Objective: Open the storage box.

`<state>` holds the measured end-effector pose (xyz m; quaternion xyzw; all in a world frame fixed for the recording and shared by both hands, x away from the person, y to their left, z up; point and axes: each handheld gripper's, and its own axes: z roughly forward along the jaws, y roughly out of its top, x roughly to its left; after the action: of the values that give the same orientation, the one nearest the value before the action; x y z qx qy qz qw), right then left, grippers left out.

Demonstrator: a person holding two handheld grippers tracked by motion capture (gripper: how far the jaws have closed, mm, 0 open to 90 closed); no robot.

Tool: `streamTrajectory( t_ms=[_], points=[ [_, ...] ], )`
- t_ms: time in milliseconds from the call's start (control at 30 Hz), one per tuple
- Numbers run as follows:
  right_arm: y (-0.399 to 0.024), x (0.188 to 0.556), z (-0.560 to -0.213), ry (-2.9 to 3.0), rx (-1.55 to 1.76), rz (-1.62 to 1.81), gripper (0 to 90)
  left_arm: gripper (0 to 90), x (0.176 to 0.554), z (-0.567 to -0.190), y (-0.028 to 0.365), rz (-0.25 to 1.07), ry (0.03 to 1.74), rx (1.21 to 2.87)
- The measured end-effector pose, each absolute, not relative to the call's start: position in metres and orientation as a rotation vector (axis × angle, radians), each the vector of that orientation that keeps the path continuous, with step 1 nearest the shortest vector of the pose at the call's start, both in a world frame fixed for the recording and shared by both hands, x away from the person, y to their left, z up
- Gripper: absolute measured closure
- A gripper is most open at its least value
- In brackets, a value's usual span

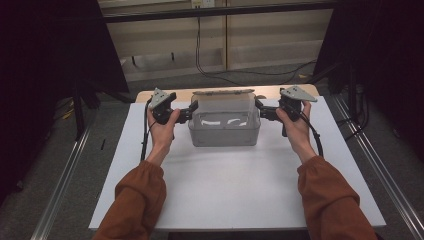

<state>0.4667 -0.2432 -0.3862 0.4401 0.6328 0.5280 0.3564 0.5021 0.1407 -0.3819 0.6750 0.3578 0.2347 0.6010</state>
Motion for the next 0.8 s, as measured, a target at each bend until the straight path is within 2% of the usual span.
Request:
streamTrajectory(
  t_ms=[600, 800],
  points=[
    [-0.235, 0.405, -0.388, 1.611, 1.105, 1.389, 0.0, 4.0, 0.447, -0.389, 0.161, 0.572, 0.780, 1.536],
    [-0.237, 0.384, -0.391, 1.602, 1.067, 1.376, 0.0, 4.0, 0.433, -0.395, 0.169, 0.571, 0.811, 1.516]
  ],
)
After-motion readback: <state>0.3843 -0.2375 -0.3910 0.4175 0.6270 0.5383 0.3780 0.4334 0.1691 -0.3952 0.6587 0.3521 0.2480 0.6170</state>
